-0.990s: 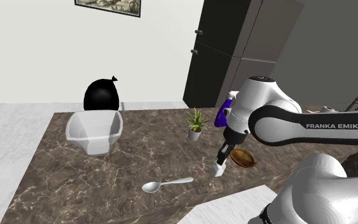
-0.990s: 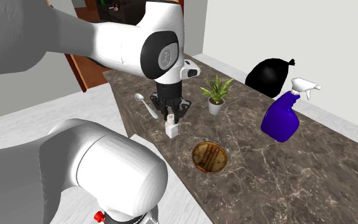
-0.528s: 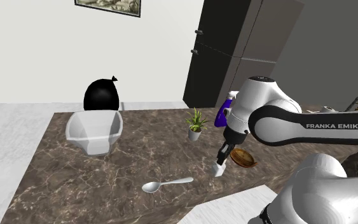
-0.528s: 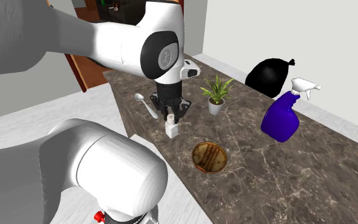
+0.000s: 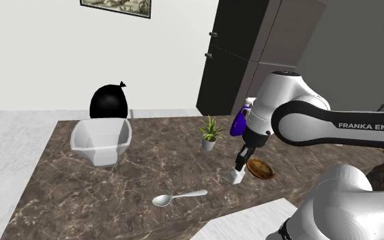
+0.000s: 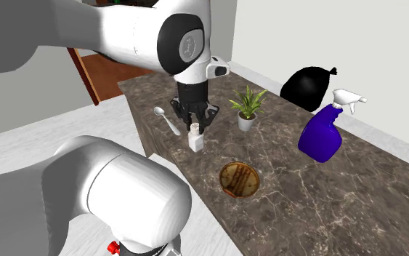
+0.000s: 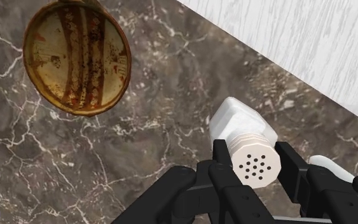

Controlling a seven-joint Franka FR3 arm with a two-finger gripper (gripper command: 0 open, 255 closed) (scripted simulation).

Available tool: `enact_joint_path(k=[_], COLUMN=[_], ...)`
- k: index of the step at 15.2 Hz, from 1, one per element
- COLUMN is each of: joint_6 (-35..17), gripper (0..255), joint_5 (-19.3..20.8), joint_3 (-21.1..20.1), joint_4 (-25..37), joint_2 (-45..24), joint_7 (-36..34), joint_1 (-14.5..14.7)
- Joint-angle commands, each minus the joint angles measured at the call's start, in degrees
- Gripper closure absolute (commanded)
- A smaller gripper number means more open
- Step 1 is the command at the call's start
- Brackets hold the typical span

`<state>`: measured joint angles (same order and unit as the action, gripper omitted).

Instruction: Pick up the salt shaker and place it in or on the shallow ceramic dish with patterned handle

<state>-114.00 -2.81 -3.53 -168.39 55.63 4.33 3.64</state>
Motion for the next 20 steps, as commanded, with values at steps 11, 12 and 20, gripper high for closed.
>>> enact_joint_path(k=[11, 12, 20], joint_6=[10.43, 11.20, 16.70], gripper=[255, 255, 255], joint_5=[0.52, 0.55, 4.30], joint_3=[0.48, 0.52, 4.98], joint_4=[8.68, 9.45, 13.31], joint_2=[1.74, 1.73, 3.38], joint_7=[0.02, 0.02, 4.23], joint_1=[-0.27, -0.29, -2.74])
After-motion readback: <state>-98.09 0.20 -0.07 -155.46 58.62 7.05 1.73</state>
